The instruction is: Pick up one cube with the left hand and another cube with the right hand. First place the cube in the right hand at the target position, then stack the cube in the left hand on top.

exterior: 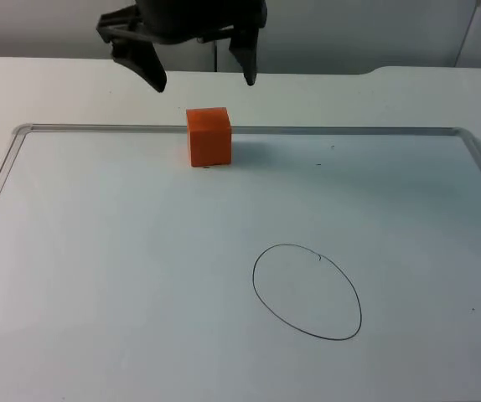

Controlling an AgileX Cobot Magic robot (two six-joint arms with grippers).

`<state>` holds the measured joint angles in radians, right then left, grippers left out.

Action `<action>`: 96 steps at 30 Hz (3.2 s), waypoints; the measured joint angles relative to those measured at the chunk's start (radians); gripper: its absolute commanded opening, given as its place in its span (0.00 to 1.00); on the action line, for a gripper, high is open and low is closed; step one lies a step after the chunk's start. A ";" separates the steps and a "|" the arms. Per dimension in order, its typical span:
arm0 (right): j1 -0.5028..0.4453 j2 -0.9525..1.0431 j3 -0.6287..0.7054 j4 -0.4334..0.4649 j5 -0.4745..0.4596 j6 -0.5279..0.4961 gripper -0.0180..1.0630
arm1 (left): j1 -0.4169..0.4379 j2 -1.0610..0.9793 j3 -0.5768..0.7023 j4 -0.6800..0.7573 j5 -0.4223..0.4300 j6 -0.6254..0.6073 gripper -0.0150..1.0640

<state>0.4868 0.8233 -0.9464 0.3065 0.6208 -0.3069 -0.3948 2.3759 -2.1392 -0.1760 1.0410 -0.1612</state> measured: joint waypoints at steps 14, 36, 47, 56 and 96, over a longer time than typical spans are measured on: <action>0.000 0.000 0.000 -0.018 0.000 -0.007 0.01 | 0.000 0.160 -0.143 0.014 0.058 -0.051 0.98; 0.000 0.000 0.000 -0.022 0.002 -0.008 0.01 | -0.040 0.200 -0.145 0.074 0.023 -0.100 0.93; 0.000 0.000 0.000 -0.022 0.002 -0.008 0.01 | -0.040 0.200 -0.147 0.111 0.043 -0.147 0.05; 0.000 0.000 0.000 -0.022 0.002 -0.020 0.01 | -0.040 0.100 -0.214 0.108 0.173 -0.029 0.01; 0.000 0.075 0.000 -0.020 0.084 0.007 0.01 | -0.040 -1.546 1.368 0.223 -0.065 0.098 0.01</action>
<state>0.4868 0.8986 -0.9464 0.2869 0.7046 -0.3004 -0.4343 0.8298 -0.7712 0.0467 0.9765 -0.0636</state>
